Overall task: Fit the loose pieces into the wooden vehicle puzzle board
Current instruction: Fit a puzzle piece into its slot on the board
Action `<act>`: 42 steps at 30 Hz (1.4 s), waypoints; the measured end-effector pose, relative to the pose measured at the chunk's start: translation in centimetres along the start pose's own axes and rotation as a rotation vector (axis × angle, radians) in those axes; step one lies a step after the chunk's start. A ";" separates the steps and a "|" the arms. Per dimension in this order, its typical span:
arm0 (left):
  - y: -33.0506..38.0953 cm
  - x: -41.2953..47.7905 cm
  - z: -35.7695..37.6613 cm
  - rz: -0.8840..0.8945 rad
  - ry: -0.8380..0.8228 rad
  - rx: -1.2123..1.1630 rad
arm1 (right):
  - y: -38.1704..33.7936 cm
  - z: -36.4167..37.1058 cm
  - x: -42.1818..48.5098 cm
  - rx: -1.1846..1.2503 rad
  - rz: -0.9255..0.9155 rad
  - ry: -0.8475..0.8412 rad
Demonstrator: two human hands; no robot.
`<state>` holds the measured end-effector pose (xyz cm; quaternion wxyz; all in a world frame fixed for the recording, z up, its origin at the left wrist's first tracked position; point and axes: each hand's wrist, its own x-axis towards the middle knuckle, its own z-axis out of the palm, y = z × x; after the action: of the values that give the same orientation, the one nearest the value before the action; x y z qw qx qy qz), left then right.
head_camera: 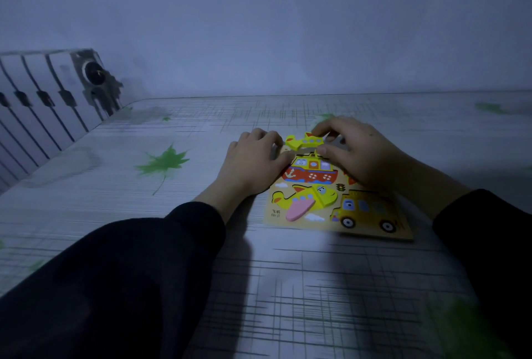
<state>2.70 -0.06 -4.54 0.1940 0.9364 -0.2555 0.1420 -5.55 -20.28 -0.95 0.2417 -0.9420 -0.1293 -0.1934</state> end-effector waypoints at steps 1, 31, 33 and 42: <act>0.1 0.0 0.0 0.001 0.006 0.000 | -0.4 0.0 -0.3 -0.004 -0.012 -0.010; -0.3 0.2 0.4 -0.001 0.010 -0.007 | -4.5 -0.2 -5.1 -0.057 -0.173 -0.212; -0.3 0.2 0.4 -0.003 0.011 -0.005 | -4.5 -0.2 -5.1 -0.056 -0.170 -0.210; -0.2 0.0 0.2 0.001 0.009 -0.010 | -4.8 0.0 -5.2 -0.070 -0.150 -0.207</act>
<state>2.80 -0.03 -4.77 0.2000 0.9347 -0.2557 0.1449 -11.80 -16.99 -1.24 0.1787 -0.9526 -0.2167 -0.1169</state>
